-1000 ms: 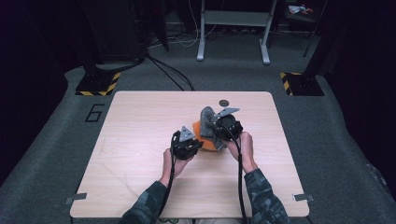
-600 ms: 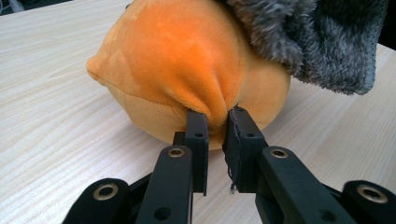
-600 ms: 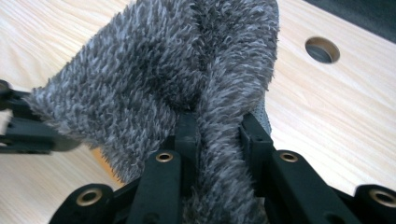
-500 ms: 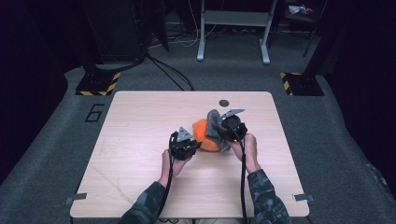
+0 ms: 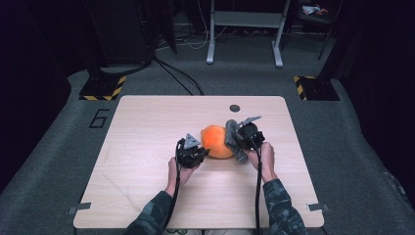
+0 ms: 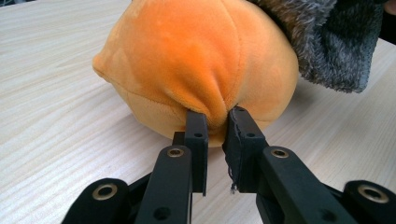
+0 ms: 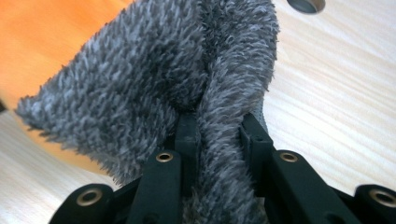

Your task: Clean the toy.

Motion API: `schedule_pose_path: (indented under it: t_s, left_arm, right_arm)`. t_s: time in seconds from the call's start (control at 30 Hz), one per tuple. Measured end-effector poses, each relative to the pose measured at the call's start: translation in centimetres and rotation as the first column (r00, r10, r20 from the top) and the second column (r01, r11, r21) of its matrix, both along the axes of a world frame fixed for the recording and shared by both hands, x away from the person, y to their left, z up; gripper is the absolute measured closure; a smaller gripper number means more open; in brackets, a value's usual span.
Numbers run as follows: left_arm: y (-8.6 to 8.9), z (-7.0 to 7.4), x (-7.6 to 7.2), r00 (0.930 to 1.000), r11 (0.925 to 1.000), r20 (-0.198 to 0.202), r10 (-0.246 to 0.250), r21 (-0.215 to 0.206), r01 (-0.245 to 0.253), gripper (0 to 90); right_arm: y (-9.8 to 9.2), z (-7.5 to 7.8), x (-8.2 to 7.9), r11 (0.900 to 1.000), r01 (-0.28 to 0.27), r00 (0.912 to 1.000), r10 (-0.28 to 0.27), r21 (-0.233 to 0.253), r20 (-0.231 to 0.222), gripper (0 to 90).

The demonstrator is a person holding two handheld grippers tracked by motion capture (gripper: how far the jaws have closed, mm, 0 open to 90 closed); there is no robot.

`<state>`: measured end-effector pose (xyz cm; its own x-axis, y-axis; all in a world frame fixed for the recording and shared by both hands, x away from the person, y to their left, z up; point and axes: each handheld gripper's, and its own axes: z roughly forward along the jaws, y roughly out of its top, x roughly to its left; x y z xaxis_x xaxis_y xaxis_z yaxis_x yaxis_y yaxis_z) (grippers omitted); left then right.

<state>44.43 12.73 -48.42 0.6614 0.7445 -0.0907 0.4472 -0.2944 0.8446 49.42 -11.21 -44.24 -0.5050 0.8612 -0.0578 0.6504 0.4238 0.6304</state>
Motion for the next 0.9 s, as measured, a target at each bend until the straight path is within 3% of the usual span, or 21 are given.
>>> schedule_pose_path:
  t_s: [0.3, 0.33, 0.47, 0.53, 0.57, 0.6, 0.67, 0.8, 0.9]
  left_arm:
    - [0.0, -0.1, 0.0, 1.0000, 1.0000, -0.002, 0.004, -0.002, -0.004, 79.2]
    - [0.0, -0.1, 0.0, 1.0000, 1.0000, -0.002, 0.004, -0.003, -0.004, 79.2]
    - [0.0, -0.1, 0.0, 1.0000, 1.0000, -0.003, 0.005, -0.001, -0.005, 79.2]
    - [0.0, -0.1, 0.0, 1.0000, 1.0000, -0.003, 0.006, -0.002, -0.006, 79.3]
    - [0.0, -0.1, 0.0, 1.0000, 1.0000, -0.003, 0.006, -0.002, -0.006, 79.2]
    - [0.1, -0.1, 0.0, 1.0000, 1.0000, -0.004, 0.006, -0.002, -0.006, 79.2]
    - [0.2, -0.1, 0.0, 1.0000, 1.0000, -0.004, 0.006, -0.002, -0.006, 79.2]
    - [0.3, -0.1, 0.1, 1.0000, 1.0000, -0.003, 0.005, -0.001, -0.005, 79.1]
    - [0.3, -0.1, 0.1, 1.0000, 1.0000, 0.002, 0.005, 0.000, -0.005, 79.1]
  right_arm:
    - [-0.6, -1.4, 0.5, 0.999, 0.026, 0.9993, -0.027, -0.026, -0.028, 72.9]
    - [-0.7, -1.7, 0.6, 0.999, 0.045, 0.9974, -0.047, -0.025, -0.056, 72.9]
    - [-1.1, -2.5, 1.1, 0.999, 0.045, 0.9960, -0.046, -0.018, -0.077, 72.9]
    - [-1.3, -3.8, 1.5, 0.997, 0.070, 0.9884, -0.074, -0.034, -0.132, 72.8]
    - [-1.3, -3.8, 1.5, 0.997, 0.070, 0.9884, -0.074, -0.034, -0.132, 72.8]
    - [-1.6, -4.7, 1.8, 0.997, 0.076, 0.9841, -0.078, -0.019, -0.160, 72.9]
    - [-1.8, -4.8, 1.8, 0.997, 0.079, 0.9833, -0.078, -0.005, -0.164, 72.9]
    - [-2.5, -2.5, 1.0, 0.996, 0.087, 0.9933, -0.088, -0.013, -0.075, 73.3]
    - [-2.6, -1.2, 0.6, 0.997, 0.079, 0.9959, -0.079, 0.002, -0.045, 73.2]
